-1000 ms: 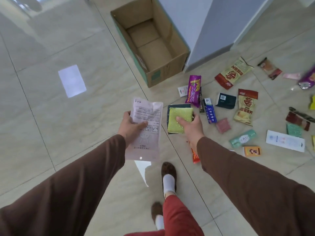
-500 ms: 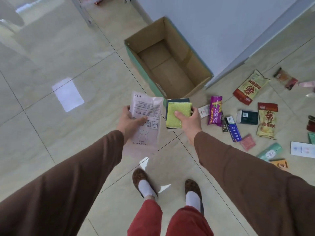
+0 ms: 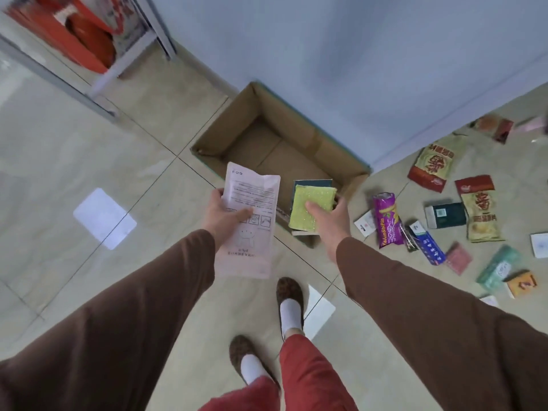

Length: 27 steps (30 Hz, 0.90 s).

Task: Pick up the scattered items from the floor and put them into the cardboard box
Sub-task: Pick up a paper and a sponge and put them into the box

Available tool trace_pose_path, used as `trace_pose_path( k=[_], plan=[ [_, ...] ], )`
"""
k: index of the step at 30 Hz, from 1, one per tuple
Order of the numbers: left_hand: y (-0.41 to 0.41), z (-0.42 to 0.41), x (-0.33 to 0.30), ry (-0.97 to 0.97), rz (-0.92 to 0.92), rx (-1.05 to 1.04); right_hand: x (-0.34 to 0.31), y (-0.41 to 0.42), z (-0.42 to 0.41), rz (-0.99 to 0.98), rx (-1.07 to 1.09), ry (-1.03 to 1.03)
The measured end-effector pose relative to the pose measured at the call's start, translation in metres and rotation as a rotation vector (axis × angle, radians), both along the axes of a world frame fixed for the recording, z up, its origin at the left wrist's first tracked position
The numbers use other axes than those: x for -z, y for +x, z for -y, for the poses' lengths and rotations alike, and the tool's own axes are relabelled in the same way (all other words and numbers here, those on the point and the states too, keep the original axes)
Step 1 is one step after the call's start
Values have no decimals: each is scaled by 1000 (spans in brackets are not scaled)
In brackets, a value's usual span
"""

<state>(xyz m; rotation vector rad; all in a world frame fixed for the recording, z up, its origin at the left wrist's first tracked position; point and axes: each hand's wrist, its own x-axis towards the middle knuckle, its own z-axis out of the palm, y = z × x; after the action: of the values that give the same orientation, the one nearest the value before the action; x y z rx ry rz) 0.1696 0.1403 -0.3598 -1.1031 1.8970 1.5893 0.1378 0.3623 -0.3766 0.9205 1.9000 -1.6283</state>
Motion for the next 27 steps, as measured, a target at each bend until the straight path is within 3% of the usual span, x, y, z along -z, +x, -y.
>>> trace_pose_path(
  k=[16, 22, 27],
  plan=[
    [-207, 56, 70, -32, 6, 515, 65, -89, 68, 64, 402, 65],
    [-228, 47, 88, -412, -3, 877, 75, -87, 60, 156, 203, 364],
    [-208, 33, 82, -487, -196, 1220, 66, -65, 54, 124, -18, 531]
  ],
)
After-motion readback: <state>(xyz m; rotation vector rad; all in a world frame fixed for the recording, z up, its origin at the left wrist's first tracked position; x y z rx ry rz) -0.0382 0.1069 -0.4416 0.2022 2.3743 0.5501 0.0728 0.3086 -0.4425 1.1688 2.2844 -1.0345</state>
